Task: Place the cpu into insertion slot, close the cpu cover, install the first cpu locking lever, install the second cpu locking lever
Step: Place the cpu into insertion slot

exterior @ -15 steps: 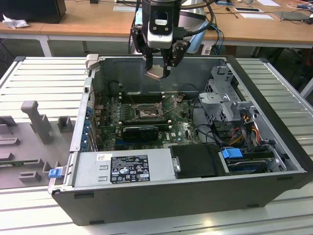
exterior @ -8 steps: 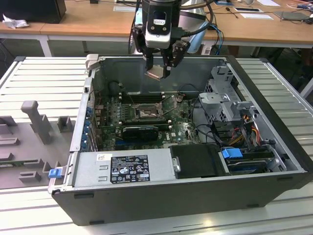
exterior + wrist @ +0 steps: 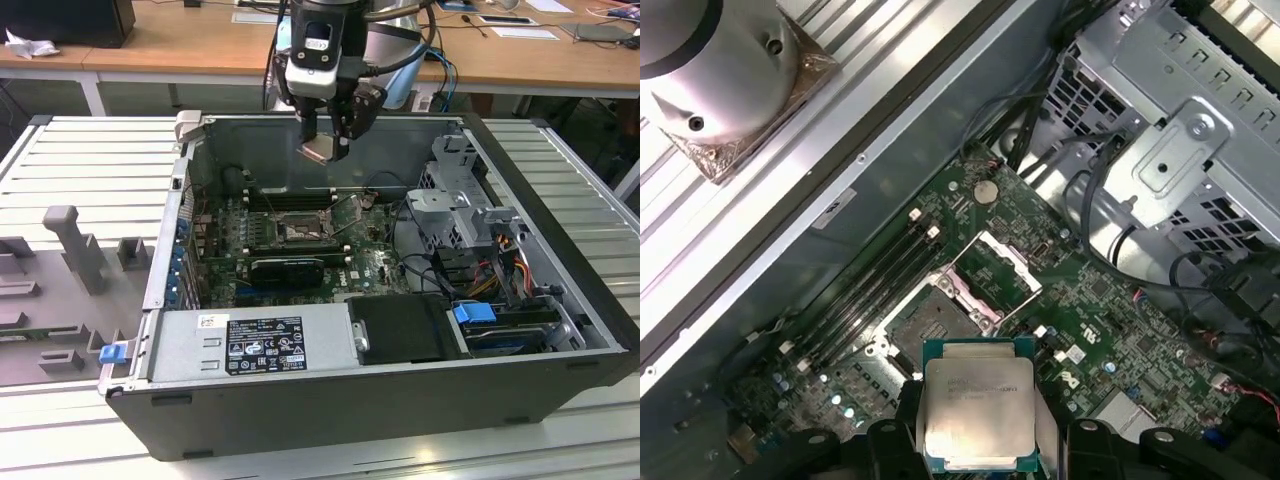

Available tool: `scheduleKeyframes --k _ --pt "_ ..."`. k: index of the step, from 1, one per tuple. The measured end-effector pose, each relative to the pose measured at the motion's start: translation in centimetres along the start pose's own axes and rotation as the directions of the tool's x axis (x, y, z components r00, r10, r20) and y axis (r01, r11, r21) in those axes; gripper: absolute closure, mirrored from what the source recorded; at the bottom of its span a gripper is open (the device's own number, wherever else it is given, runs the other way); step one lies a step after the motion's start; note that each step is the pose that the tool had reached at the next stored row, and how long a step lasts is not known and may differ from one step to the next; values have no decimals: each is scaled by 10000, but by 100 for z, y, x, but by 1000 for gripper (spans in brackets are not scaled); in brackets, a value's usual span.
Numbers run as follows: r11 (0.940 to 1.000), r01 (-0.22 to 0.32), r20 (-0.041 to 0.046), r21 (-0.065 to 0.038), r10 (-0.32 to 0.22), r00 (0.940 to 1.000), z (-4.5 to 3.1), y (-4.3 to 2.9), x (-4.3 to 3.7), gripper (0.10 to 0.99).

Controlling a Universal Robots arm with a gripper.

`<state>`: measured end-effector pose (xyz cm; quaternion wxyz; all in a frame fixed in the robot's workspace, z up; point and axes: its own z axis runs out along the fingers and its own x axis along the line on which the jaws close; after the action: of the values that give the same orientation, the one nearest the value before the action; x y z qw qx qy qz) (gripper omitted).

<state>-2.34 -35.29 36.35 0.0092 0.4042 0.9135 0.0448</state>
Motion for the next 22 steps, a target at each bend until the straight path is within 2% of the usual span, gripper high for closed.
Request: scheduleKeyframes --k 4,13,17,19,22 --pt "9981 -621 55 -14 621 9981 2 0 0 561" --pt "9862 -1655 144 -46 1655 9861 10 0 0 561" --pt "9851 -1719 153 -46 1719 9850 55 -5 -1 561" --pt "9850 -1724 153 -45 1724 9849 116 -10 -2 561" --pt "9848 -1734 155 -45 1734 9847 143 -13 -3 561"
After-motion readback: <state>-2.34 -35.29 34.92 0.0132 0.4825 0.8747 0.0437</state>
